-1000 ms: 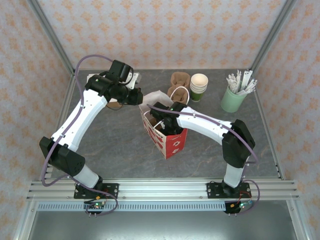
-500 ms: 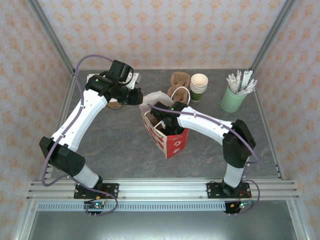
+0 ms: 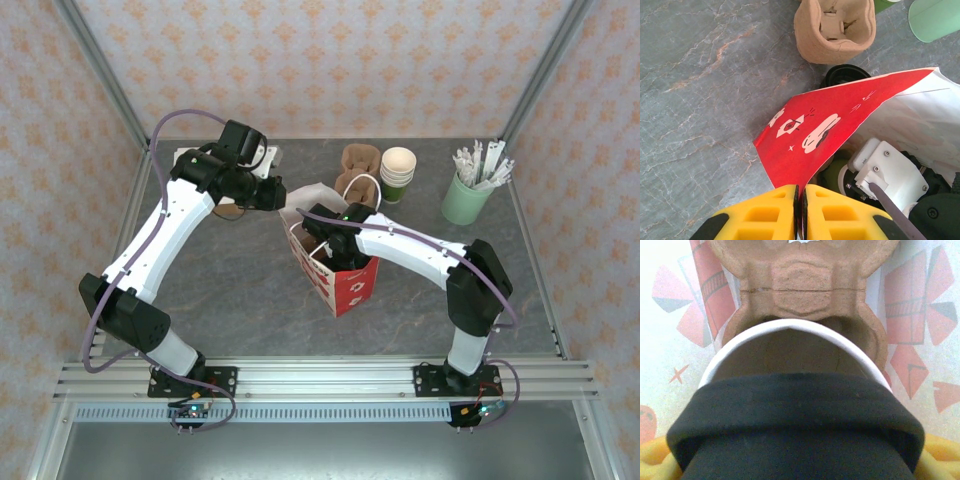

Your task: Pack the takeout coffee

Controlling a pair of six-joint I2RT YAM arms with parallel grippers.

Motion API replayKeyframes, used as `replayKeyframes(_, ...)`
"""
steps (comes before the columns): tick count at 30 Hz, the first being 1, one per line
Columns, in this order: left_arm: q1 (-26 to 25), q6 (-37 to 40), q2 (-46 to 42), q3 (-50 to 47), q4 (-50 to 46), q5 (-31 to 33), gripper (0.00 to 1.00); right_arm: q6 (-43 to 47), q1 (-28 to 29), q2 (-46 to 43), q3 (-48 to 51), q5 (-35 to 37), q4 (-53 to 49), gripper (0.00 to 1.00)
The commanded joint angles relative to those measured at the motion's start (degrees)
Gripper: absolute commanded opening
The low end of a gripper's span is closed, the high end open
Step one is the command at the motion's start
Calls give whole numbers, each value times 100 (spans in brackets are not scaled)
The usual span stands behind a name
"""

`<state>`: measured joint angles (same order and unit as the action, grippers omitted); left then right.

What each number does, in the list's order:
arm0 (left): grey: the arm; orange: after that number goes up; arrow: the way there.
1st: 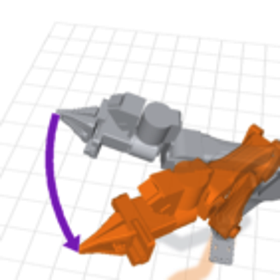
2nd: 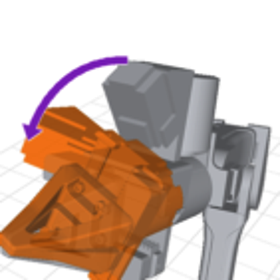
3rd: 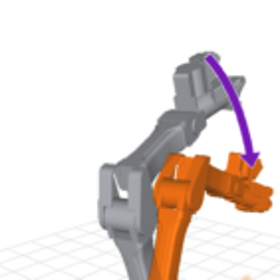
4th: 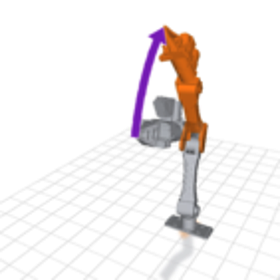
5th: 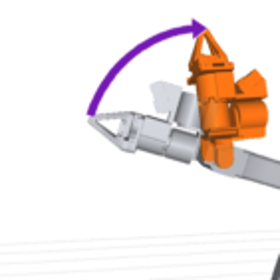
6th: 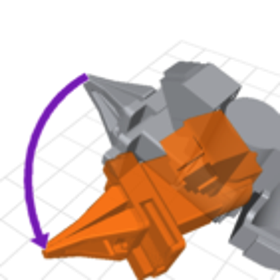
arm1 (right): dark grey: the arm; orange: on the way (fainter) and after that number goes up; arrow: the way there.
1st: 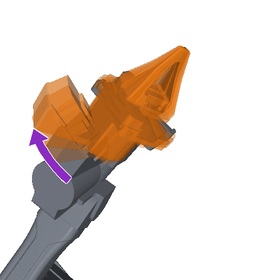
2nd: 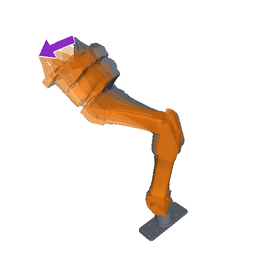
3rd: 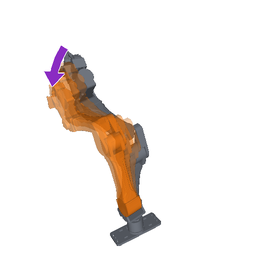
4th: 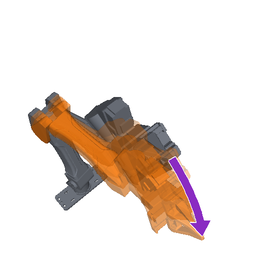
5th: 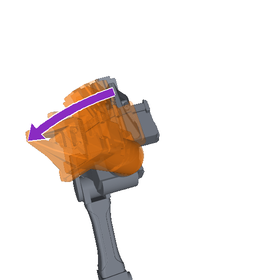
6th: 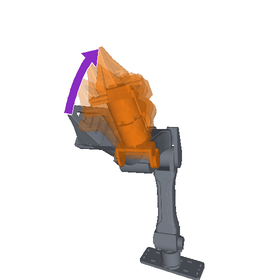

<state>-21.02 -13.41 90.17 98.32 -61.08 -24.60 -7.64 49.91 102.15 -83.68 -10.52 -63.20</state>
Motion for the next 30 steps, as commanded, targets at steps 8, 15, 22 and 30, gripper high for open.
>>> replayKeyframes(8, -35, 15, 43, 160, -80, 184, 13, -36, -49, -46, 217, 229, -538, 74)
replayKeyframes(15, -42, 22, 35, 157, -79, 175, 13, -45, -44, -81, 53, 235, -720, 74)
replayKeyframes(22, -43, 20, 27, 148, -80, 170, 13, -71, -48, -126, -25, 217, -768, 74)
replayKeyframes(30, -61, -4, 9, 169, -60, 140, 13, -87, -50, -222, -257, 213, -802, 74)
